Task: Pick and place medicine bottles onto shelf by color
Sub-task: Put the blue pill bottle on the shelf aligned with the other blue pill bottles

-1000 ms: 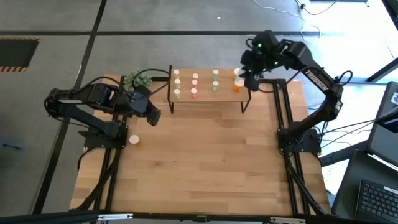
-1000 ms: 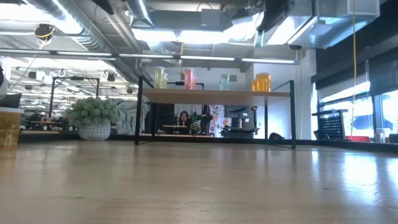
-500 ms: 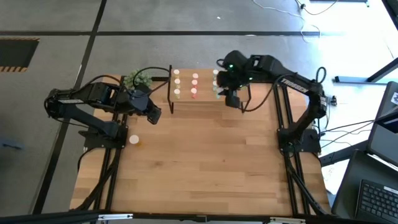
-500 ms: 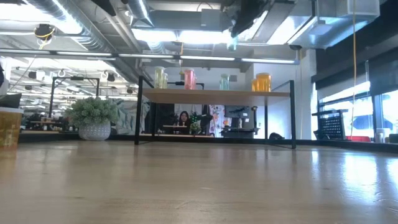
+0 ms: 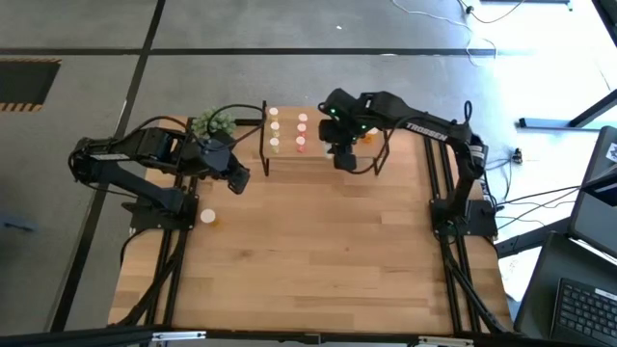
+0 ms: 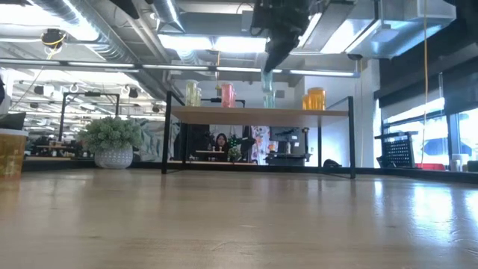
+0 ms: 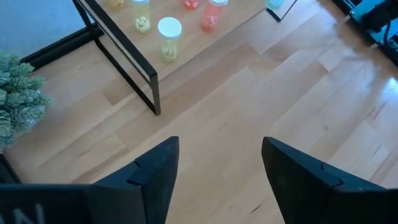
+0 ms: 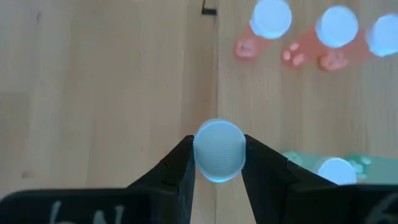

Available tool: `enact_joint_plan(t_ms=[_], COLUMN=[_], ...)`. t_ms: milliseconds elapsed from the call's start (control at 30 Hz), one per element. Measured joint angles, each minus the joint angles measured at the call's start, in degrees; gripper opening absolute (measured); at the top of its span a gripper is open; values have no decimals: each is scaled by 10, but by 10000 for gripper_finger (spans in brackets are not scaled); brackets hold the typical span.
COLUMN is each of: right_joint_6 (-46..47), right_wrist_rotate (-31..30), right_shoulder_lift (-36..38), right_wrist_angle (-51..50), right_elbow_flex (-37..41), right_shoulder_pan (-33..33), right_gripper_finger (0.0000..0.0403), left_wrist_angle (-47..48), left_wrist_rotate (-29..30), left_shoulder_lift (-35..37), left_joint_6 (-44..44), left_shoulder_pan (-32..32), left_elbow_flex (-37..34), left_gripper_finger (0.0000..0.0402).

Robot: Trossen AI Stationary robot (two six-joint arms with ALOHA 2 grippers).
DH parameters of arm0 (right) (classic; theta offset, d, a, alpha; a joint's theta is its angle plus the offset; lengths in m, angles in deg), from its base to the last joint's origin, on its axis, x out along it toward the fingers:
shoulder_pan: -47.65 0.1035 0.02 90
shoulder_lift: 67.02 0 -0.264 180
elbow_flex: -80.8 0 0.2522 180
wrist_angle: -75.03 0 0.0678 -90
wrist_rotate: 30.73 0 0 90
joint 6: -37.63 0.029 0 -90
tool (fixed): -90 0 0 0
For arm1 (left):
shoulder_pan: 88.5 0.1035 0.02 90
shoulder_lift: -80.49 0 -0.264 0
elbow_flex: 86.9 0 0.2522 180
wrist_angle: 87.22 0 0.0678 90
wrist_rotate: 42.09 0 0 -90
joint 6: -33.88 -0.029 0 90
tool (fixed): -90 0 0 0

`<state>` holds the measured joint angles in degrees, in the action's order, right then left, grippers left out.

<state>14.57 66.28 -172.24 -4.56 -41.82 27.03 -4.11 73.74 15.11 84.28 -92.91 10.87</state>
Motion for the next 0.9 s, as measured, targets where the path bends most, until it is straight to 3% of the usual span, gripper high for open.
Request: enact_joint_plan(t_ms=[233,900], right_joint_6=[1,3], right_wrist_rotate=[-58,-33], right_shoulder_lift=[-2,-13], right_wrist_angle=[-13,-9], right_elbow_flex=[4,4], right_shoulder_pan=[-12,-26], right_gripper_finger=[119,121], left_wrist_angle=[0,0], left_wrist_rotate=[0,0], left_shoulder_lift=[0,0], left_joint_6=[-1,-1], left_shoulder_pan=[0,0], left_elbow_flex=[0,0], left_gripper_finger=[227,226])
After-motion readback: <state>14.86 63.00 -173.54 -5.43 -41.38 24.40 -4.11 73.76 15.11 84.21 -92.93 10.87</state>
